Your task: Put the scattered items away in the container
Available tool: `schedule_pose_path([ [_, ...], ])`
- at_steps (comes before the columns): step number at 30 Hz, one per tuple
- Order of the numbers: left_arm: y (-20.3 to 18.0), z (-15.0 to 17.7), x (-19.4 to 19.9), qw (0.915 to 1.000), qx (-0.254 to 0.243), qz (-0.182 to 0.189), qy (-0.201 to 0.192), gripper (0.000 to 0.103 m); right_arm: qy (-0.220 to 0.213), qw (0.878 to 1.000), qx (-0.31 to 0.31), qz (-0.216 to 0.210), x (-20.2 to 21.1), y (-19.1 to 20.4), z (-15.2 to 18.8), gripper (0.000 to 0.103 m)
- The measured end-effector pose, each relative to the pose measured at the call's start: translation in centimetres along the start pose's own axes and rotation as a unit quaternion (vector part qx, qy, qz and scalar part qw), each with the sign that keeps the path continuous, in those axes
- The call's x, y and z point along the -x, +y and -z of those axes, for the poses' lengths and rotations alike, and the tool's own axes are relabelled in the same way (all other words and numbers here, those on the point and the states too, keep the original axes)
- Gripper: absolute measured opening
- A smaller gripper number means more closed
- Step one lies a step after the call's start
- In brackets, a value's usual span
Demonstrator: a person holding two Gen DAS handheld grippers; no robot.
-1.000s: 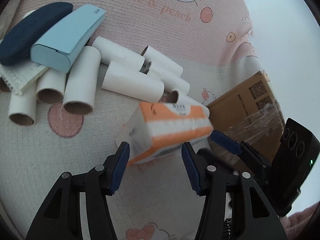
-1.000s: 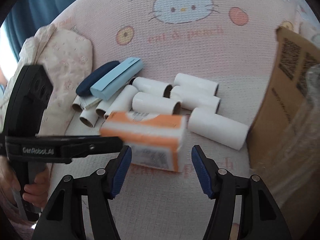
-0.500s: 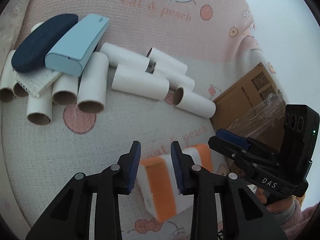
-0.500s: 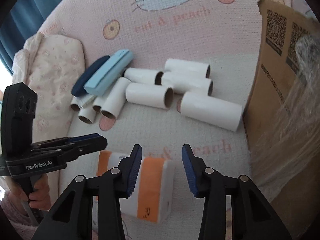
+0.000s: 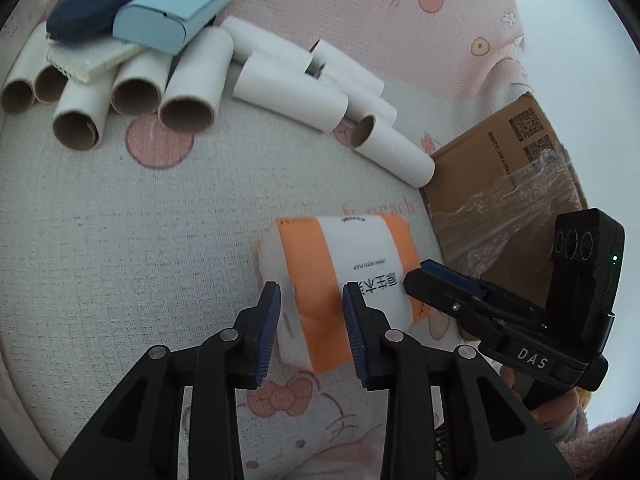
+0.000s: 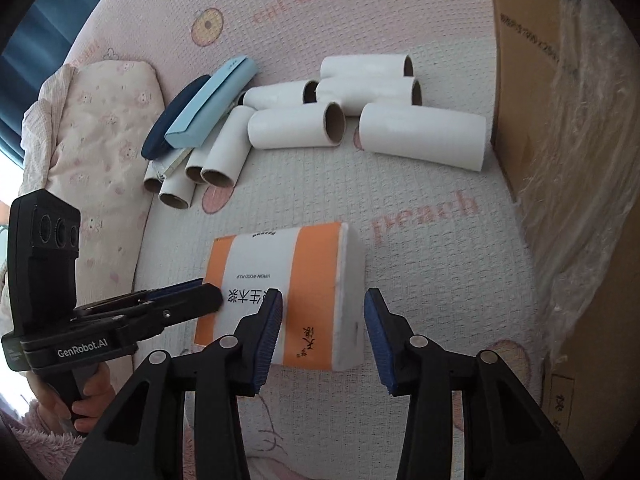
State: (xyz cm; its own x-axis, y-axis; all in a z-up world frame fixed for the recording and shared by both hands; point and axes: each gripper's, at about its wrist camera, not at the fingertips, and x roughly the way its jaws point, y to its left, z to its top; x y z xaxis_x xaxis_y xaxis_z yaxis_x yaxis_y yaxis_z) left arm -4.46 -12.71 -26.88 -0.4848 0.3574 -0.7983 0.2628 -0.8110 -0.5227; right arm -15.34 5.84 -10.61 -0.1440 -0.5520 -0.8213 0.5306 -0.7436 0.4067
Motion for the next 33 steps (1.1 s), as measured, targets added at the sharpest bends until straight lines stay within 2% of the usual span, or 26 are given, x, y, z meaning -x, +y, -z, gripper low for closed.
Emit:
schedule_pose_path([
  [5, 0.3, -0.1, -0.8, 0.9999, 0.007, 0.014, 0.006, 0.041, 0.006, 1.0, 0.011, -0.014, -0.7, 0.1, 0.1, 0.04],
  [11, 0.3, -0.5, -1.5, 0.9998, 0.009, 0.014, 0.007, 0.047, 0.012, 0.999, -0.004, -0.034, -1.4, -0.7, -0.2, 0.042],
  [16, 1.2, -0.4, -2.2, 0.999, 0.032, 0.03, 0.003, 0.054, 0.02, 0.997, -0.033, -0.065, -2.5, -1.7, 0.0, 0.053],
  [18, 1.6, -0.2, -2.2, 0.998, 0.048, 0.04, 0.002, 0.054, 0.015, 0.996, -0.045, -0.074, -2.5, -1.9, 0.2, 0.053],
  [26, 0.8, -0.3, -1.6, 0.9988, 0.037, 0.03, -0.009, 0.05, 0.021, 0.998, 0.022, -0.053, -1.9, -0.1, 0.0, 0.052],
  [30, -0.2, -0.8, 0.0, 0.9992, 0.013, 0.013, -0.035, 0.05, 0.008, 0.998, 0.047, -0.05, -0.9, 1.3, -0.4, 0.052],
  [33, -0.6, -1.5, 1.9, 0.9981, 0.01, 0.017, -0.059, 0.05, -0.008, 0.995, 0.071, -0.063, 0.6, 2.2, -1.4, 0.052],
])
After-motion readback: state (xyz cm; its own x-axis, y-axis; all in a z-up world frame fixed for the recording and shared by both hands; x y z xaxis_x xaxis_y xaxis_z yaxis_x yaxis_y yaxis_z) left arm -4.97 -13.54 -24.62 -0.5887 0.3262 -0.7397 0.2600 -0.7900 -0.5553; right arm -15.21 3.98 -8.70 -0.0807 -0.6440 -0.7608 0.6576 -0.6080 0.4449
